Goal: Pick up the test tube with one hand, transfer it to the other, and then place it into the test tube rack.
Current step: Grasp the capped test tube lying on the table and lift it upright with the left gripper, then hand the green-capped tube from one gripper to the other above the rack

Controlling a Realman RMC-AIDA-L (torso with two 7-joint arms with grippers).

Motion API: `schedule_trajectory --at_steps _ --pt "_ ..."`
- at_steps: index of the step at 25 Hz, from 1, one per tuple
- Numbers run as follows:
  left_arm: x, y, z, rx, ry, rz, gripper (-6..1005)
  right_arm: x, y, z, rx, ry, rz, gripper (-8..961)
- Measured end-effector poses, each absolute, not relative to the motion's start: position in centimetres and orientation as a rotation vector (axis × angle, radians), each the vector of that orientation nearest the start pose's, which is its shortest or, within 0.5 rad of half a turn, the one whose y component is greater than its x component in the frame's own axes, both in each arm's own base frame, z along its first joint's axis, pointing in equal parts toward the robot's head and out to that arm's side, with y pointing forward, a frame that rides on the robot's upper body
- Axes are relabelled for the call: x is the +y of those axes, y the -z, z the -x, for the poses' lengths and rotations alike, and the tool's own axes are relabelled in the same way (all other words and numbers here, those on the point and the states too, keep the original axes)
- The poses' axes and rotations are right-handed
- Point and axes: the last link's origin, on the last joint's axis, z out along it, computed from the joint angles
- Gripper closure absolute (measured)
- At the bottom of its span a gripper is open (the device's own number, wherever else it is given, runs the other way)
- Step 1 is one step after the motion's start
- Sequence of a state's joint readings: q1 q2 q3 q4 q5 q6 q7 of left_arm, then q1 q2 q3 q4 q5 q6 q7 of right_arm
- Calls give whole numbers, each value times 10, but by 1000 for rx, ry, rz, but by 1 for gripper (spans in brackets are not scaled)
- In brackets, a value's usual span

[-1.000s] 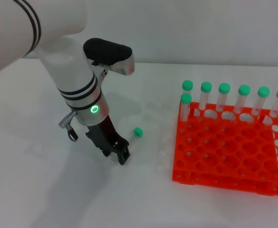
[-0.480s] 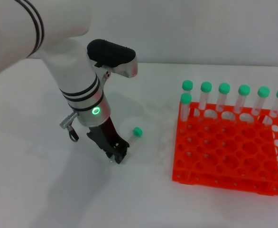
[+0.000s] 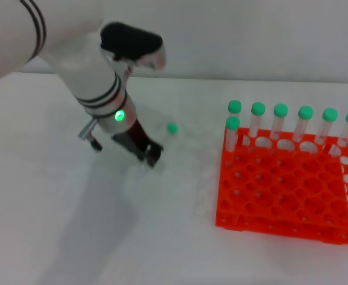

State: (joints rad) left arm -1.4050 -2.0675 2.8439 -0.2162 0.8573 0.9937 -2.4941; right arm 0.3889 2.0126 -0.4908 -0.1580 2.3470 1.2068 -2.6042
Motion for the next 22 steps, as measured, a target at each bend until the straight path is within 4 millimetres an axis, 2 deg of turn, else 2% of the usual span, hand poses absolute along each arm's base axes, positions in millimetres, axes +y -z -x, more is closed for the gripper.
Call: schedule_trajectory --at_steps 6,11,15,18,22 --pt "481 39 158 -1154 -105 2297 801 320 -93 -390 640 -792 1298 149" --pt "489 17 185 -1255 400 2148 800 319 -93 -391 643 -792 1295 151" --pt "476 4 209 -1258 778 2025 799 317 -94 -392 643 -792 1292 154" --pt "454 0 223 -1174 1050 1939 799 316 -95 -393 646 -794 1283 155" --pt "421 4 225 -996 1311 1854 798 316 -98 -395 662 -806 1245 157"
